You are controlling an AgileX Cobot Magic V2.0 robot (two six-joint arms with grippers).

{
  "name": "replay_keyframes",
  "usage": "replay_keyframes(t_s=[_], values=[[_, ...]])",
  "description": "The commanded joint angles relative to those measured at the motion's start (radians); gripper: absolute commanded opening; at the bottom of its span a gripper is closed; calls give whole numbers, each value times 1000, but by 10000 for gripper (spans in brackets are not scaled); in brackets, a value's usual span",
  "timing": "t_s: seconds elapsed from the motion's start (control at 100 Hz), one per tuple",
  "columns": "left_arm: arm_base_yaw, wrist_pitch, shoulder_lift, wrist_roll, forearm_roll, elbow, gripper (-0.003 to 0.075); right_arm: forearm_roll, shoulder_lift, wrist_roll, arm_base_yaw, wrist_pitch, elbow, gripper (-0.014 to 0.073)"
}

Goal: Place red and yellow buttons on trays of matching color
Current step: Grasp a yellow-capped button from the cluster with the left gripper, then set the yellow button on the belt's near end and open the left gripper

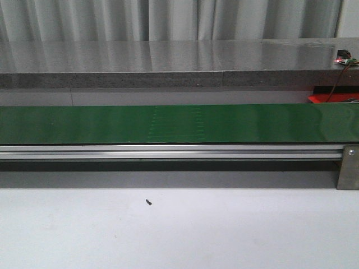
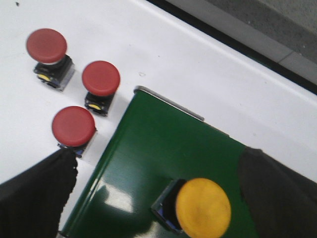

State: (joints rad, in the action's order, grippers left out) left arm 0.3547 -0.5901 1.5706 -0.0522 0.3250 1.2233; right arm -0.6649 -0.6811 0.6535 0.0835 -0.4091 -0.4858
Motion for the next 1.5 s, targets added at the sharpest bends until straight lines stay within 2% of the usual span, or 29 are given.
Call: replay_keyframes(t_s=[0.0,0.32,0.57,0.83,1.1,1.49], values=[[34,60,-45,0,22,28,639,-22,6,6,-1,56,-27,-67],[123,51,-13,0,22,28,638,-22,6,6,-1,56,-27,-67],[125,48,97,0,19,65,634,-22,6,6,-1,56,-27,-67],[125,12,216,0,23,153,554,-22,6,6,-1,56,-27,-67],[123,-22,308,0,25,208,554,-22,6,6,-1,56,-27,-67],[123,22,363,0,27,208,553,-22,6,6,-1,56,-27,-67]])
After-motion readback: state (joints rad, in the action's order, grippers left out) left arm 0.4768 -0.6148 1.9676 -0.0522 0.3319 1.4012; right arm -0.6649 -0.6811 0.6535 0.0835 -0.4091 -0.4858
